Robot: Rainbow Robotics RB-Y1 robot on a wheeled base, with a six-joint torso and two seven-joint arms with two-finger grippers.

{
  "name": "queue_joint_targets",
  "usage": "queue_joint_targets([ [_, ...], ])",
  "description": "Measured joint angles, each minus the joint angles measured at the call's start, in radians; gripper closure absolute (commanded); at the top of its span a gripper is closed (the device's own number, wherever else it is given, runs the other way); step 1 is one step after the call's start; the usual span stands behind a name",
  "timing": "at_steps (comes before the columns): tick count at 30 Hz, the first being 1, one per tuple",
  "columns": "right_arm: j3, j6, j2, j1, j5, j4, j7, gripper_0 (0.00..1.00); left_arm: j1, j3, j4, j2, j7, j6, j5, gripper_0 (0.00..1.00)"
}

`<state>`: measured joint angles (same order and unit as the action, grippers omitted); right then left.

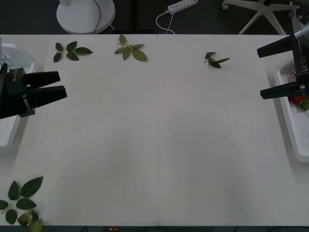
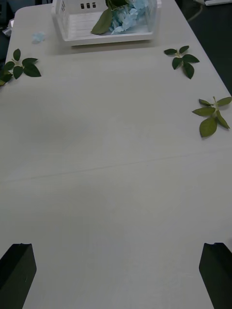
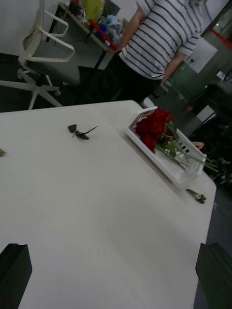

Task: Place the red flowers into the right box and the blue flowers into the left box. If a person shows an open palm, hand one flower to the person first, then continue sorting.

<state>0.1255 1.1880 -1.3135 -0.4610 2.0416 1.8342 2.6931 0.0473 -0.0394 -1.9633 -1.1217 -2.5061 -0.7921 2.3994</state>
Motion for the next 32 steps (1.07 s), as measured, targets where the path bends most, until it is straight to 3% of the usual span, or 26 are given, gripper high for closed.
queue_joint_targets([
  [7,0.000,0.000,0.000,0.000,0.000,0.000,0.000,0.00,-0.017,0.007,-0.068,-0.037,0.000,-0.008,0.107,0.00],
  [16,0.000,0.000,0.000,0.000,0.000,0.000,0.000,0.00,-0.017,0.007,-0.067,-0.114,0.000,-0.114,0.199,0.00],
  [32,0.000,0.000,0.000,0.000,0.000,0.000,0.000,0.00,-0.017,0.007,-0.055,-0.153,0.000,-0.130,0.217,0.00],
])
